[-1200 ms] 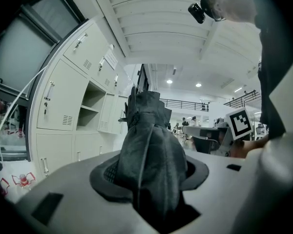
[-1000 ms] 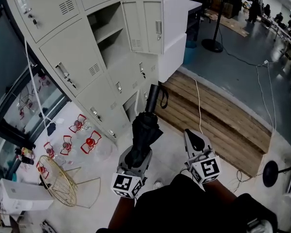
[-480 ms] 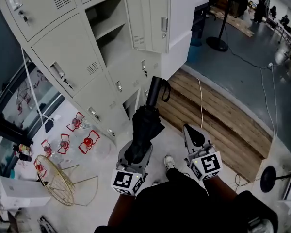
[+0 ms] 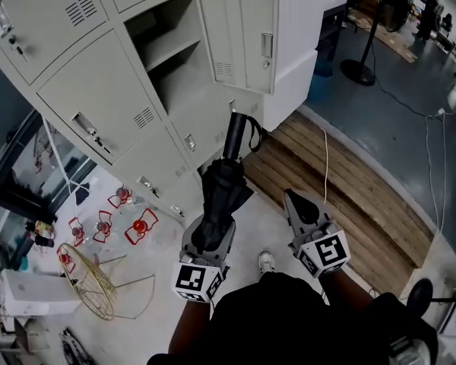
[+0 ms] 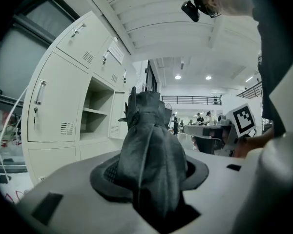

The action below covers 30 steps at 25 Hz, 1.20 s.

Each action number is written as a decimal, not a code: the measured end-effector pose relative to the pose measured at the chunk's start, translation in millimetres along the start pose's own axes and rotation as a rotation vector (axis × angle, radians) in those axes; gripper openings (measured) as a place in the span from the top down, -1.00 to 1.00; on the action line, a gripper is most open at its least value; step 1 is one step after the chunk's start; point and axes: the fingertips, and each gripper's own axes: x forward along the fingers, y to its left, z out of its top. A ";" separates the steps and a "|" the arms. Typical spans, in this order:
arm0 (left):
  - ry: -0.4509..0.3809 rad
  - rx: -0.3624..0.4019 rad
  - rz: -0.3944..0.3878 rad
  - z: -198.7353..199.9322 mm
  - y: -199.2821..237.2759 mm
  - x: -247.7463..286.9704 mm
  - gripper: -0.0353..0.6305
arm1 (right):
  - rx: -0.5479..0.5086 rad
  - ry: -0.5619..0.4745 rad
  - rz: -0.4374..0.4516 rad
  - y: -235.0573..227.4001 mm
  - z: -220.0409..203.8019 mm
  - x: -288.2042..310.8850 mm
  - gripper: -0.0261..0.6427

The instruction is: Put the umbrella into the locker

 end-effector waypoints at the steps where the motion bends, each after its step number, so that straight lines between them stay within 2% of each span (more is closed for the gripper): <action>1: -0.002 -0.003 0.011 2.1 1.7 5.6 0.24 | 0.001 0.010 0.009 -4.8 -0.4 4.7 0.93; 15: 0.005 -0.007 0.151 10.6 30.2 68.9 0.24 | 0.024 -0.016 0.145 -56.6 -2.4 66.3 0.93; 21: 0.003 0.002 0.197 16.4 57.3 89.0 0.24 | 0.028 0.025 0.177 -66.2 -14.6 100.7 0.93; 26: -0.001 0.004 0.226 21.4 88.8 106.2 0.24 | 0.040 -0.012 0.215 -65.6 -12.5 146.5 0.93; 30: -0.007 0.016 0.243 26.6 118.9 121.6 0.24 | 0.024 -0.001 0.238 -64.9 -11.9 185.1 0.93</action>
